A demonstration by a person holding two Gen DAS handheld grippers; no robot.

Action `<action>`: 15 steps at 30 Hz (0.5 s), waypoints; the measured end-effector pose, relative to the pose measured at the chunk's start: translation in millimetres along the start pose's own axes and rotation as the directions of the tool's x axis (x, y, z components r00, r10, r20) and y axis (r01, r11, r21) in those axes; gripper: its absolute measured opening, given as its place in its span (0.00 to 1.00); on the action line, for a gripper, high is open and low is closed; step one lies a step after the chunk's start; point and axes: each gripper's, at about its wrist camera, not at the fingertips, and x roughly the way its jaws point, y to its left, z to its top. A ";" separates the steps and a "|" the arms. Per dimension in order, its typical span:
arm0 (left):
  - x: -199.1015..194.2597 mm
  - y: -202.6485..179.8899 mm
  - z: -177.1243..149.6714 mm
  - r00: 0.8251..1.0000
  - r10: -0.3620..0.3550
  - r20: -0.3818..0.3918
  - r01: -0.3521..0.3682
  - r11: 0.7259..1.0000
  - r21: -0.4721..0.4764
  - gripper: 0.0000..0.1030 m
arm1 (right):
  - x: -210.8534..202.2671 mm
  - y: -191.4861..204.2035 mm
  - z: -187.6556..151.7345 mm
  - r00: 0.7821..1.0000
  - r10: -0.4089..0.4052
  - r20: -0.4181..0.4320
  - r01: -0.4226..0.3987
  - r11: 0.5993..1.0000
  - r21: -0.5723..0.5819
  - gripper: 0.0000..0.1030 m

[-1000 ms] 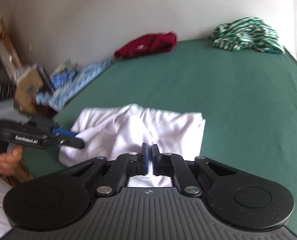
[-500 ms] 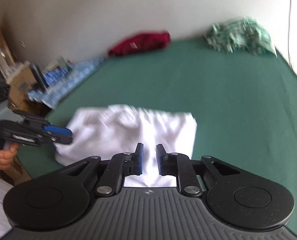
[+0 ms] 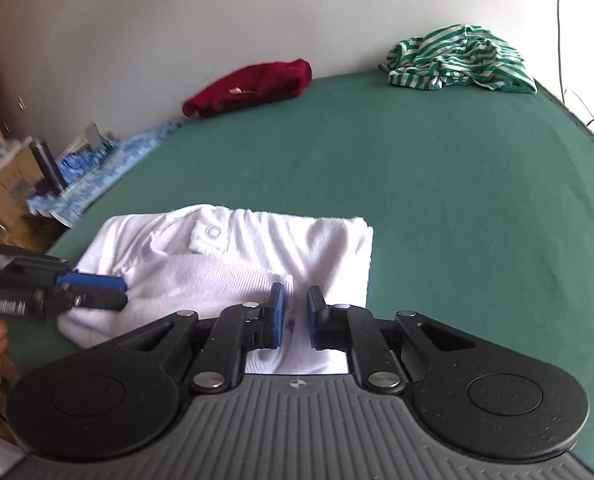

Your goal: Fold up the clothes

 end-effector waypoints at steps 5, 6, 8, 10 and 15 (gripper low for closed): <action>-42.0 -12.0 4.1 0.998 0.014 0.053 -0.017 0.999 0.051 0.38 | -34.4 11.7 8.6 0.998 0.015 0.069 -0.013 1.000 -0.025 0.22; -50.2 -13.5 1.2 0.998 0.025 0.065 -0.028 0.998 0.057 0.55 | -35.9 11.5 5.9 0.998 0.012 0.064 -0.010 1.000 -0.025 0.26; -56.1 -14.4 -9.6 0.994 0.093 0.060 -0.098 0.992 0.077 0.60 | -38.8 11.0 0.5 0.998 0.007 0.055 -0.005 1.000 -0.025 0.37; -53.7 -10.1 -20.4 0.985 0.170 0.033 -0.172 0.983 0.065 0.59 | -41.7 10.5 -4.9 0.999 0.002 0.046 0.000 1.000 -0.026 0.38; -48.7 23.4 -28.9 0.987 0.153 0.055 -0.138 0.966 -0.217 0.71 | -47.4 -4.0 -12.3 0.999 -0.009 0.049 0.005 0.996 0.086 0.39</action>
